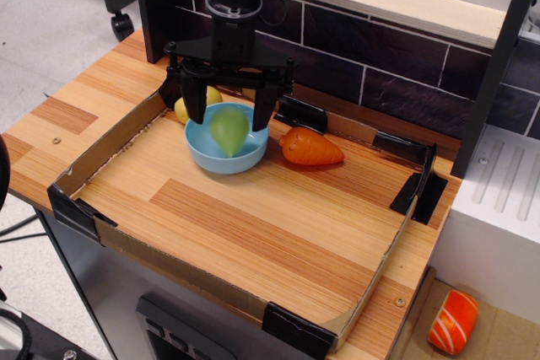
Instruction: Put pear in bowl
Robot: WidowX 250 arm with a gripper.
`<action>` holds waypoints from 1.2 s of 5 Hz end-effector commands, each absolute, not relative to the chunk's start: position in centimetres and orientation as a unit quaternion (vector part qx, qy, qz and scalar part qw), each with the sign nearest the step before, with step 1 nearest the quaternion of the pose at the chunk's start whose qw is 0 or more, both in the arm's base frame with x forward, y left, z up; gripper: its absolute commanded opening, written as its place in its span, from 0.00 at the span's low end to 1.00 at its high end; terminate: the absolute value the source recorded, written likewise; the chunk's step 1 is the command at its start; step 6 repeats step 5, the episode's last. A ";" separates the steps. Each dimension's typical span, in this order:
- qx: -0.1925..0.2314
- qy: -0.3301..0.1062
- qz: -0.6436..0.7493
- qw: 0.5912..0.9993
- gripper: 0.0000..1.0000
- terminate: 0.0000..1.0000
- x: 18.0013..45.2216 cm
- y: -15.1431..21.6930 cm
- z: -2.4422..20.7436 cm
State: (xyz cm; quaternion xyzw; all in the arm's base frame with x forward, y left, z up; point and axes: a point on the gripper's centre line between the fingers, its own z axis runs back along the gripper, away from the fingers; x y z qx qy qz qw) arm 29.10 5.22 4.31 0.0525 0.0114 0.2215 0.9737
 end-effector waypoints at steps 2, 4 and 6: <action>0.025 -0.036 0.206 0.978 1.00 0.00 27.4 6.5 9.2; 0.052 -0.044 0.175 0.982 1.00 0.00 26.7 6.6 11.8; 0.052 -0.044 0.175 0.982 1.00 1.00 26.7 6.6 11.8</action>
